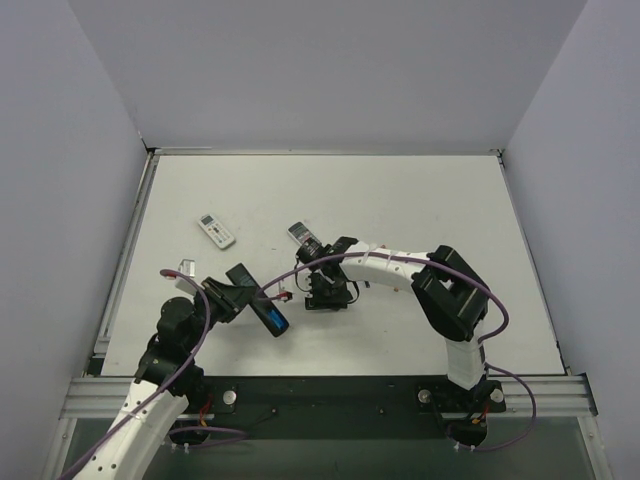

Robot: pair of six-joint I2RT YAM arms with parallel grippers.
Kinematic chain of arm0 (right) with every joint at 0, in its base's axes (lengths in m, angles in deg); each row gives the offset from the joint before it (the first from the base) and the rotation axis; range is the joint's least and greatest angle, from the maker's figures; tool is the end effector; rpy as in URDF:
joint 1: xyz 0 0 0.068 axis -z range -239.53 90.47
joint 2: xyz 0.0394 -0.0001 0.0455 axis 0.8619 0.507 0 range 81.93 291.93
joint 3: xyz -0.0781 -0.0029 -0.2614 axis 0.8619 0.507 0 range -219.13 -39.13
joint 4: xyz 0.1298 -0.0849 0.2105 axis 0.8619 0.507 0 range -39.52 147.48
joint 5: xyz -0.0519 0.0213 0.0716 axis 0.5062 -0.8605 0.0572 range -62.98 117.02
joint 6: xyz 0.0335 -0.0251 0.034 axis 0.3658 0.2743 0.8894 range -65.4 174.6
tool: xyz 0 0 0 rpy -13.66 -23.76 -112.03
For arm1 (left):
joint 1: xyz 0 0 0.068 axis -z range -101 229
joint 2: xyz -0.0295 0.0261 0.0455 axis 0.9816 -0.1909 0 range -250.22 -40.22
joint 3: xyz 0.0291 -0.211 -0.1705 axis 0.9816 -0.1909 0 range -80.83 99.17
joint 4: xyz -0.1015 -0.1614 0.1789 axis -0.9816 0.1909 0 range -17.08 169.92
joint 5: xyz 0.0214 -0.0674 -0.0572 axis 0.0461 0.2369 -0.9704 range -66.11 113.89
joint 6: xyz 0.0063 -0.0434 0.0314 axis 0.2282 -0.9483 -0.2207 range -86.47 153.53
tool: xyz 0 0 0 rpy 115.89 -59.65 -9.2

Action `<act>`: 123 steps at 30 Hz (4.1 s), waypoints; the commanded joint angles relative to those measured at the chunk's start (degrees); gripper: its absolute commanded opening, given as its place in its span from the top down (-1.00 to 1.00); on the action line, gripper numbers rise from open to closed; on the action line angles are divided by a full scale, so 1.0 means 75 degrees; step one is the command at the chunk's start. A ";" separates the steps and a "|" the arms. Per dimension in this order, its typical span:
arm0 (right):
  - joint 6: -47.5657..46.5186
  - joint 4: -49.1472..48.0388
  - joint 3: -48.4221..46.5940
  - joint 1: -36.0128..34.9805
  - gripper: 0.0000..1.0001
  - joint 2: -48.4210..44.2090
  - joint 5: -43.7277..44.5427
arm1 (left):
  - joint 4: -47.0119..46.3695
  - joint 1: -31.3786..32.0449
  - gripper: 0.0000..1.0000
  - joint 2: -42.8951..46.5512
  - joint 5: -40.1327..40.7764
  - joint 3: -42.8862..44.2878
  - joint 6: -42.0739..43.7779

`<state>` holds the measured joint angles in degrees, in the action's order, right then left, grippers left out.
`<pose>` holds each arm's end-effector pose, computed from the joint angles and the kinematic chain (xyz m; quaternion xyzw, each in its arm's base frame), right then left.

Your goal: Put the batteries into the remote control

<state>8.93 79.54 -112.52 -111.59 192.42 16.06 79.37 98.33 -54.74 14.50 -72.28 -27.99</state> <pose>0.2334 0.3103 0.1612 -0.7465 0.6259 0.1048 0.2001 0.1122 -0.0455 0.1905 -0.2317 0.7433 -0.4534 0.4339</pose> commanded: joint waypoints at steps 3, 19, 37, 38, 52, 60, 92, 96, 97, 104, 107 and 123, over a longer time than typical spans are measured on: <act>0.0604 0.0098 -0.0118 0.0330 0.31 0.0244 -0.0120 | -0.0756 -0.0058 1.00 -0.0196 -0.0248 0.0066 -0.0107; 0.4245 -0.1366 0.0526 0.1011 1.00 -0.1161 -0.0801 | -0.3906 -0.0046 1.00 -0.1894 -0.0963 -0.0473 -0.0387; 0.9206 -0.5115 0.2109 -0.0898 1.00 -0.4654 0.2187 | -0.6357 -0.0046 1.00 -0.3560 -0.0600 -0.0508 -0.1172; 0.9160 -0.5268 0.2202 -0.1027 1.00 -0.4678 0.2281 | -0.6380 -0.0035 1.00 -0.3560 -0.0565 -0.0508 -0.1231; 0.8867 -0.7143 0.3256 -0.1989 1.00 -0.5135 0.3243 | -0.6228 -0.0046 1.00 -0.3032 -0.0014 -0.0742 -0.2016; 0.8750 -0.7788 0.3503 -0.2107 1.00 -0.5112 0.2939 | -0.6275 -0.0058 1.00 -0.2997 0.0033 -0.0742 -0.2298; 0.8515 -0.7765 0.3691 -0.2318 1.00 -0.5123 0.3172 | -0.6017 -0.0047 1.00 -0.2798 0.0244 -0.0836 -0.2931; 0.8468 -0.7905 0.3784 -0.2329 1.00 -0.5182 0.3289 | -0.6017 -0.0058 1.00 -0.2774 0.0244 -0.0860 -0.2977; 0.8457 -0.7964 0.3808 -0.2329 1.00 -0.5205 0.3301 | -0.6041 -0.0058 1.00 -0.2786 0.0221 -0.0848 -0.2978; 0.8421 -0.8187 0.3890 -0.2318 1.00 -0.5171 0.3196 | -0.6099 -0.0058 1.00 -0.2774 0.0197 -0.0848 -0.3048; 0.8386 -0.8339 0.3890 -0.2329 1.00 -0.5159 0.3056 | -0.6100 -0.0058 1.00 -0.2786 0.0162 -0.0825 -0.3071; 0.8152 -0.8270 0.3855 -0.2364 1.00 -0.5007 0.2751 | -0.6263 -0.0058 1.00 -0.2775 0.0138 -0.0836 -0.3247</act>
<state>70.76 19.76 -83.58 -128.63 155.27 37.98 37.56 98.31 -76.38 15.97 -78.57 -50.41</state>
